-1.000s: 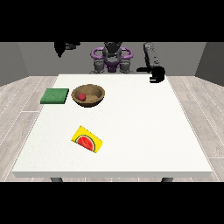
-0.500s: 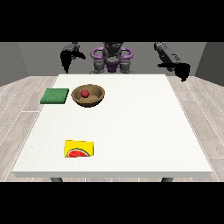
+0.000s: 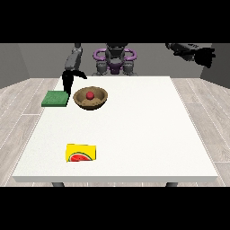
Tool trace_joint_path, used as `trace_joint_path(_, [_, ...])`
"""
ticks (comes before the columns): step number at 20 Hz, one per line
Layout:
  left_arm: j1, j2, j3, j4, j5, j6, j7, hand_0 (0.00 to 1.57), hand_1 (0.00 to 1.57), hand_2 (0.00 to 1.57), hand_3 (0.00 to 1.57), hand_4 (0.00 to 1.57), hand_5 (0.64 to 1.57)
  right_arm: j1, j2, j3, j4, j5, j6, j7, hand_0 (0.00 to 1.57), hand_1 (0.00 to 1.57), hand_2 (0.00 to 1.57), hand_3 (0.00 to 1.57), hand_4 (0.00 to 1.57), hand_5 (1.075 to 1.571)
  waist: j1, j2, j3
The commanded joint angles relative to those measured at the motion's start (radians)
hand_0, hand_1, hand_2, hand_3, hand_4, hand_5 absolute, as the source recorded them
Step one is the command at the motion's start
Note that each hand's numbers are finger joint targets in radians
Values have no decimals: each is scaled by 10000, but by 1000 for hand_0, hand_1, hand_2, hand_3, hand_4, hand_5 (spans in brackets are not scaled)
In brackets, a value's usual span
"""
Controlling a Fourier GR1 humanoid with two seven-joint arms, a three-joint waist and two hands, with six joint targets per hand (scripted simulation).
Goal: Pick the cup and pour the ball into the bowl, then pick the bowl and place it on the pad
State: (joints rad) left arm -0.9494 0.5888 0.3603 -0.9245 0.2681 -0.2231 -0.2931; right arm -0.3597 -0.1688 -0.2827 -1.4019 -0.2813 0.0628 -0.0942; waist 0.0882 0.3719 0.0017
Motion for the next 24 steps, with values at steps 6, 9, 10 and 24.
trace_joint_path(6, [-1274, 1442, 373, -229, 443, -318, 1355, 0, 0, 0, 0, 0, 1545, -1100, 91, -251, 3089, 34, 448, -1679, 0, 0, 0, 0, 289, 1570, -128, 554, -4])
trace_joint_path(9, [-1394, 1736, 375, -503, 663, -650, 1702, 0, 0, 0, 0, 0, 1535, -1684, -406, -691, 4213, -224, 635, -1600, 0, 0, 0, 0, 346, 1569, 107, 509, -4])
trace_joint_path(10, [-1201, 1070, 87, -820, 674, -338, 1892, 0, 0, 0, 0, 0, 1536, -2091, -461, -821, 4731, -316, 477, -1375, 0, 0, 0, 0, 374, 1570, 260, 265, -2])
trace_joint_path(24, [-1625, 1738, 342, -1680, 1165, -279, 2592, 0, 0, 0, 0, 0, 1528, -2435, -571, -1038, 6243, -335, 834, -2747, 0, 0, 0, 0, 284, 1566, 459, 864, -3])
